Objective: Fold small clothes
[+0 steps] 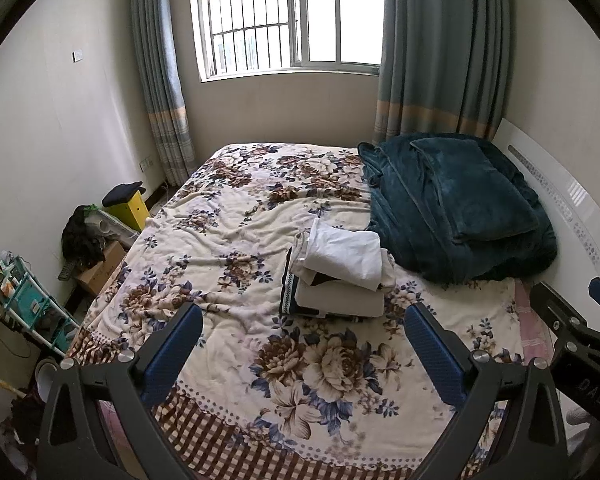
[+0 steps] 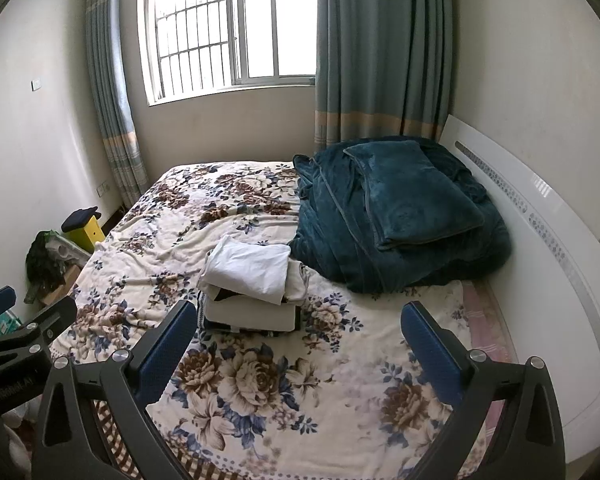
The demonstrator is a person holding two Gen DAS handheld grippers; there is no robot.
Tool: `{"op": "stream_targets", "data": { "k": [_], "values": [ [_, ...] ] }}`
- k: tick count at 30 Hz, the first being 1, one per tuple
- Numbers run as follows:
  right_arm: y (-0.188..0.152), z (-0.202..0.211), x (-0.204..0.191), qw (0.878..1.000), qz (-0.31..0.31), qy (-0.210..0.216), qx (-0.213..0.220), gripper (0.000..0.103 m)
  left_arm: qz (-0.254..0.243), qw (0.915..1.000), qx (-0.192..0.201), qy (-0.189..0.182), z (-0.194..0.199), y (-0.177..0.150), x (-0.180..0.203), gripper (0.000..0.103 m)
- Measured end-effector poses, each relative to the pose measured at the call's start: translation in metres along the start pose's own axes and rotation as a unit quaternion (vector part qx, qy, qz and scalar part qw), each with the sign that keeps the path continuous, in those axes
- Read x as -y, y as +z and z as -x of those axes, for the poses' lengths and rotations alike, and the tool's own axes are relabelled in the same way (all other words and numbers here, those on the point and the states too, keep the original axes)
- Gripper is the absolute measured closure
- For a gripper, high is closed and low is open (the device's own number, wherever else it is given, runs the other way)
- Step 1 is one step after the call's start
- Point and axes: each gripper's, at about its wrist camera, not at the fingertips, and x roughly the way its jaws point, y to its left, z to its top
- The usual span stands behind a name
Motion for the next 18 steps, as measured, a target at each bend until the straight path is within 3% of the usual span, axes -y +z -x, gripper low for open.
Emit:
{"op": "stream_targets", "data": {
  "k": [18],
  "values": [
    [-0.0015, -0.0006, 0.0, 1.0, 0.0, -0.001, 0.0, 0.0, 0.004, 0.9999, 0.009, 0.011, 0.0023, 0.0016, 0.0051, 0.0]
  ]
}}
